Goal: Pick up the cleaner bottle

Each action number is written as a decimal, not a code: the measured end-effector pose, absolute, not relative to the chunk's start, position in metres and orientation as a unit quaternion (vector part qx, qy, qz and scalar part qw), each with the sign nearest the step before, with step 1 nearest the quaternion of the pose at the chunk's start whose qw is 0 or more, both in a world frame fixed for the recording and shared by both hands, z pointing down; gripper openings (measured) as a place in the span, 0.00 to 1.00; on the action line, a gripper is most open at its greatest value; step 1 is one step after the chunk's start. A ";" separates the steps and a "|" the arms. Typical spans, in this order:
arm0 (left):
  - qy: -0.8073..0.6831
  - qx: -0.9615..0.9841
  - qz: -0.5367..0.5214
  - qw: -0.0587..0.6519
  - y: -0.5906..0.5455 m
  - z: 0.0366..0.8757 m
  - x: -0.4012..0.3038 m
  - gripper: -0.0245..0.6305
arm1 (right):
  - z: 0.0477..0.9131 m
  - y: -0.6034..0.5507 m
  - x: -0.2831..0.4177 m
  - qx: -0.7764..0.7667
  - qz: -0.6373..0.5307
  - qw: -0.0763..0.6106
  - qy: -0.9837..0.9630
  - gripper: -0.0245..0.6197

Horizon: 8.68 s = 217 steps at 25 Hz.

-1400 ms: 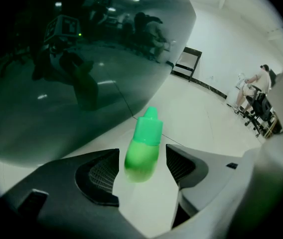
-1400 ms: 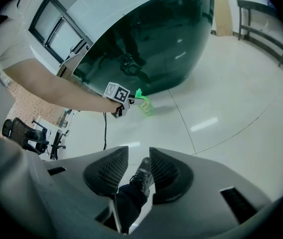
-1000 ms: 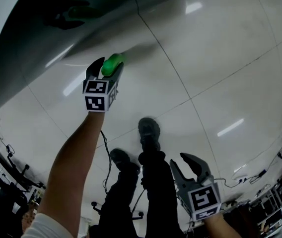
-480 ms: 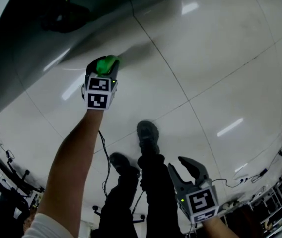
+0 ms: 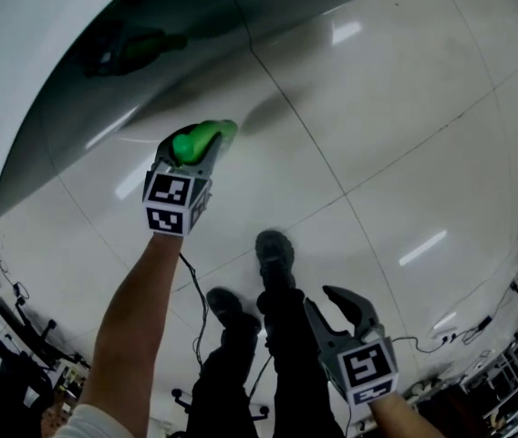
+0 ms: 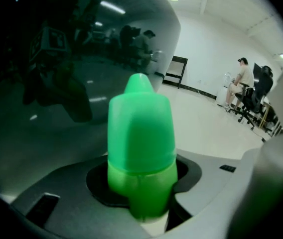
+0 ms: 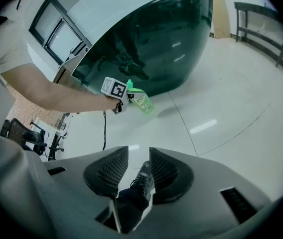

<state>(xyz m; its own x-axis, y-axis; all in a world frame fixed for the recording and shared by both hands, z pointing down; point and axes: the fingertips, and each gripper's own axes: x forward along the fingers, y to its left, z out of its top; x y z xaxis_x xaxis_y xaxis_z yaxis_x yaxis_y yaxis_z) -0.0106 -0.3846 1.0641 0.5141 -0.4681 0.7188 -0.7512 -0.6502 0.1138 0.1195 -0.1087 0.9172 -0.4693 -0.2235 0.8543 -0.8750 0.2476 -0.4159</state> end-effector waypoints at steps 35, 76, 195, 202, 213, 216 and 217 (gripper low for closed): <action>-0.369 0.891 0.218 0.148 -0.278 0.715 -0.090 0.31 | 0.727 -0.078 0.049 0.454 0.360 0.295 -0.760 0.26; -0.471 0.875 0.076 0.083 -0.153 0.370 -0.212 0.31 | 0.487 -0.069 0.029 0.493 0.212 0.239 -0.809 0.26; -0.514 0.842 0.094 0.135 -0.081 0.330 -0.151 0.31 | 0.342 -0.109 0.109 0.489 0.126 0.182 -0.844 0.05; -0.532 0.824 0.118 0.155 -0.097 0.337 -0.163 0.31 | 0.347 -0.118 0.110 0.495 0.127 0.186 -0.839 0.05; -0.548 0.807 0.162 0.151 -0.107 0.344 -0.180 0.31 | 0.356 -0.121 0.111 0.494 0.135 0.196 -0.836 0.05; -0.552 0.801 0.180 0.143 -0.108 0.346 -0.183 0.31 | 0.355 -0.124 0.110 0.493 0.134 0.198 -0.837 0.05; -0.554 0.800 0.183 0.143 -0.108 0.347 -0.184 0.31 | 0.354 -0.124 0.110 0.492 0.134 0.198 -0.837 0.05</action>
<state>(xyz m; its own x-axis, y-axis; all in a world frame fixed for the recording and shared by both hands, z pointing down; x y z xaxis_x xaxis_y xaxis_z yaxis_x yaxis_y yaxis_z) -0.1839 -0.1084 0.3465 0.3201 -0.8326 0.4520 -0.9378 -0.3461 0.0266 0.1096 -0.1242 0.3544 -0.4375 -0.7712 0.4625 -0.8768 0.4799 -0.0292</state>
